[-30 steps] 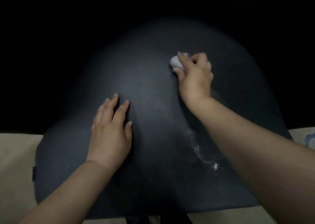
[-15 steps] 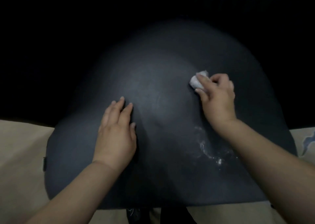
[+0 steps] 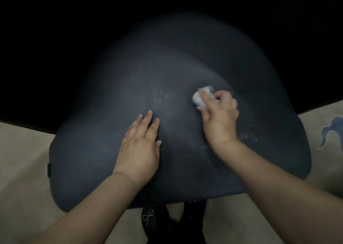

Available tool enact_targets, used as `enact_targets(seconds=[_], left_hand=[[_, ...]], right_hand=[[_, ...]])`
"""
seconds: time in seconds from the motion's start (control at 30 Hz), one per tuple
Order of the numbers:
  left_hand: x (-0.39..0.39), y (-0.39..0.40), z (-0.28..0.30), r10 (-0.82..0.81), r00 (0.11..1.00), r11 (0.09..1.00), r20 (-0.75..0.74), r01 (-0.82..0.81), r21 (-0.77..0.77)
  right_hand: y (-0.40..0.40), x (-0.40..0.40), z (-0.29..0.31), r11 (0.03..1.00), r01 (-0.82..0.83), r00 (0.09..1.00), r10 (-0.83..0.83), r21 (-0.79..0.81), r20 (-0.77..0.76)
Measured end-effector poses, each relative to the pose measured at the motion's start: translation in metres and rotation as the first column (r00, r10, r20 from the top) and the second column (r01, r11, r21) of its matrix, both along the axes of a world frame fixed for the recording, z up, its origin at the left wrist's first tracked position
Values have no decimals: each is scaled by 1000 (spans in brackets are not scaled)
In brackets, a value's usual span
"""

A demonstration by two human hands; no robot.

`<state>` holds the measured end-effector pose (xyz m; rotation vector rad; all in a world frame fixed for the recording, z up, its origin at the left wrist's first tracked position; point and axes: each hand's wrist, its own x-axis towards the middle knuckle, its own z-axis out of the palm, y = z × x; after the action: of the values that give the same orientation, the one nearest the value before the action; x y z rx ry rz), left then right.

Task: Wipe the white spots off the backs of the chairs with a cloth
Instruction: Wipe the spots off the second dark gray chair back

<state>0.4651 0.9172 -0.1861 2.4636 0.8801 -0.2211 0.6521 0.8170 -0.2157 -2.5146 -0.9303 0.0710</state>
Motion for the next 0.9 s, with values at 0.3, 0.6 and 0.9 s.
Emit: enact_targets(seconds=[0.3,0.6,0.9], left_hand=[[0,-7,-5,55,998,998,24,-55,18],[-19,-17,-9,65,998,996,26,-67,60],[-36,-20,-11,107,994,992,22,-108,60]], right_hand=[[-67,-9,4,960,-279,959,280,-41,34],[-69,-91,0,915,-403,915,403,4,-3],[-31,-94,-6,997,-29,999,31,65,-20]])
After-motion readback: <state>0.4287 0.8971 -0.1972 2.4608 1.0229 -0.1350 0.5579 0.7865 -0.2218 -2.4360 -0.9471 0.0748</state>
